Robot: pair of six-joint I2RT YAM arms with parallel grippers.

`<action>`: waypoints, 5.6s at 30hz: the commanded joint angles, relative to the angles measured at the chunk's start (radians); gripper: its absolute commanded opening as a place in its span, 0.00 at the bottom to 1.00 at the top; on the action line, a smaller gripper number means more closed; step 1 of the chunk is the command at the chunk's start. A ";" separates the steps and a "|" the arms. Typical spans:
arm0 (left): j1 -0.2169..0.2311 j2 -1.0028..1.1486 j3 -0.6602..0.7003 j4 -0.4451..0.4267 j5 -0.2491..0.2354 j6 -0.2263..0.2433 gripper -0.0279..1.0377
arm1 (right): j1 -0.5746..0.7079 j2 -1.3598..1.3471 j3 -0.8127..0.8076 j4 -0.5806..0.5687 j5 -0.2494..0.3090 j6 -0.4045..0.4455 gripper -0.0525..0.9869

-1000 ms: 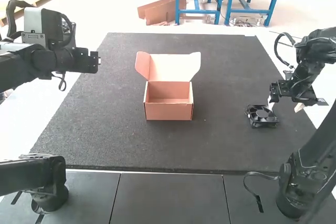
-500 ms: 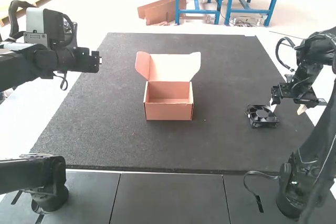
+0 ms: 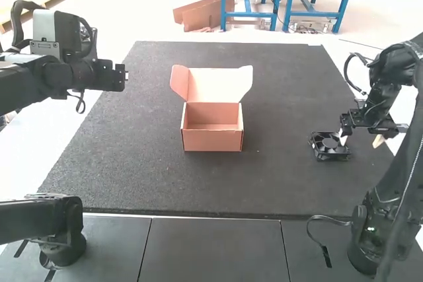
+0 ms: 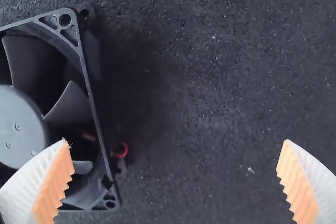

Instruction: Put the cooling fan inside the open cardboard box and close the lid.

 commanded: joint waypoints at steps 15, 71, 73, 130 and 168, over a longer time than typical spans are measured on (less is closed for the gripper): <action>0.004 0.011 0.042 -0.002 0.009 0.003 0.93 | -0.006 0.068 0.051 0.021 0.015 -0.013 0.91; -0.002 0.017 0.001 0.027 0.007 0.003 0.93 | -0.003 -0.205 0.150 -0.161 -0.295 0.153 0.04; -0.002 0.017 -0.007 0.027 0.006 0.003 0.93 | -0.002 -0.254 0.153 -0.199 -0.301 0.174 0.04; -0.004 -0.049 -0.061 0.006 0.009 -0.022 0.93 | 0.890 0.078 0.483 -0.097 -0.153 0.730 0.05; -0.004 0.171 0.037 0.102 0.138 -0.081 0.94 | 0.692 0.044 0.652 -0.114 -0.116 0.503 0.92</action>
